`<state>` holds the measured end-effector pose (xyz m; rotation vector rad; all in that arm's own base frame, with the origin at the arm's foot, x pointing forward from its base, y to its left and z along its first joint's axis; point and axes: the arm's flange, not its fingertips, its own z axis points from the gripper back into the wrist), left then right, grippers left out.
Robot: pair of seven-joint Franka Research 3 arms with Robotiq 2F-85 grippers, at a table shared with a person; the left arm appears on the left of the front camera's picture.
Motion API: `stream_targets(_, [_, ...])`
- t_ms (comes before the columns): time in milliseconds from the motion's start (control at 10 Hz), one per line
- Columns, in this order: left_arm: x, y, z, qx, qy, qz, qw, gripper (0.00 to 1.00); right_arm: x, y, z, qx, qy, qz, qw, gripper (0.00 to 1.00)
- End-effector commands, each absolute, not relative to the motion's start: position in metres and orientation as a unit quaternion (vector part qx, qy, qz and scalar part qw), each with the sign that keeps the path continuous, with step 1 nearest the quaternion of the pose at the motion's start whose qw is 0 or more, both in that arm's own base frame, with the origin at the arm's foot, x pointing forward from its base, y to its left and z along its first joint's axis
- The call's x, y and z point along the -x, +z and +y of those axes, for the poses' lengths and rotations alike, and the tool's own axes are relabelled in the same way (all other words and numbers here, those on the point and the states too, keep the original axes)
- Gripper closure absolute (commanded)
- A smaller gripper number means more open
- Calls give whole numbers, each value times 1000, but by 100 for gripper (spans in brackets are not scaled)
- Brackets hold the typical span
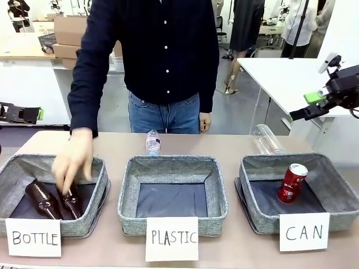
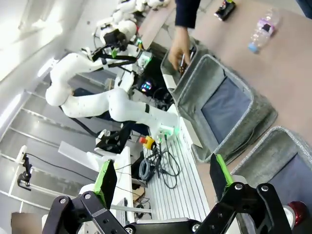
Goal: Sort the can waste into the basket.
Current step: Pick up the can waste from the table and place it in the right Fabric basket.
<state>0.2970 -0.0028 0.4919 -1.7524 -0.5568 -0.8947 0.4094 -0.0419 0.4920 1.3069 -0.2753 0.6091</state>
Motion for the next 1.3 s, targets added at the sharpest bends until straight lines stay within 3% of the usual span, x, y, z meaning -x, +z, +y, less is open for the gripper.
stream_targets(0, [-293, 491, -1, 730, -384, -234, 515, 0, -409, 493, -42, -591, 275, -128, 747, 0])
stream_targets(200, [-297, 492, -3, 731, -373, -232, 521, 0, -409, 493, -42, -591, 275, -128, 747, 0])
stream_targets(400, [-348, 503, -1, 560, -284, -210, 750, 0, -409, 493, -42, -591, 275, -128, 747, 0])
stream_targets(600, [-411, 488, 2, 309, -204, -109, 922, 0, -409, 493, -42, -591, 275, -128, 747, 0])
stream_targets(800, [-436, 480, -3, 182, -182, -32, 966, 0, -409, 493, -42, -591, 275, -128, 747, 0])
stream_targets(900, [-442, 480, -3, 159, -163, 1, 974, 0, -409, 493, -42, -591, 275, -128, 747, 0])
stream_targets(1000, [-444, 490, 0, 151, -168, -35, 974, 0, -409, 493, -42, -591, 275, -128, 747, 0])
stream_targets(1100, [-439, 515, 10, 190, -134, -133, 963, 0, -409, 493, -42, -591, 275, -128, 747, 0])
stream_targets(1200, [-451, 477, 3, 260, -244, -190, 915, 0, -409, 493, -42, -591, 275, -128, 747, 0])
